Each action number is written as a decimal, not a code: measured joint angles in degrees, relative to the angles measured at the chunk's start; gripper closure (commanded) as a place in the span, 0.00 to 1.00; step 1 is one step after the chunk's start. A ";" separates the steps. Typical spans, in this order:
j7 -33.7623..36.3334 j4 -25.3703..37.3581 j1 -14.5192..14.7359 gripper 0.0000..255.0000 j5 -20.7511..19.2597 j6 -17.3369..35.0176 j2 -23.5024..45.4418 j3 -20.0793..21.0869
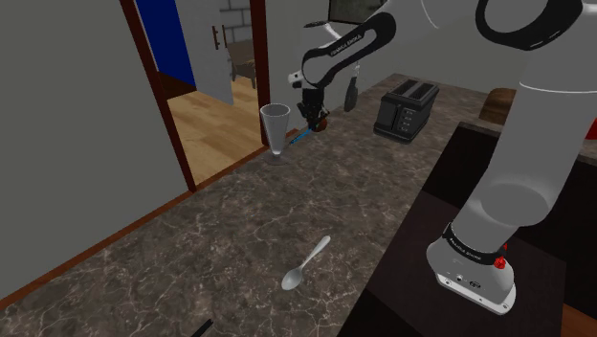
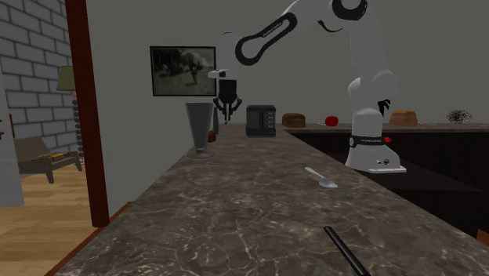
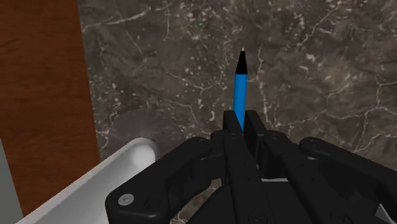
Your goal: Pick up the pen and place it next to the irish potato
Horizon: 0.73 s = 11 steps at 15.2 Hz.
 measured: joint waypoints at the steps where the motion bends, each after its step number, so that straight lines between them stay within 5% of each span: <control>1: -1.73 0.80 -0.99 1.00 0.27 -0.20 0.45 -0.60; 11: -14.27 10.98 -8.56 1.00 2.81 -1.74 8.13 -4.26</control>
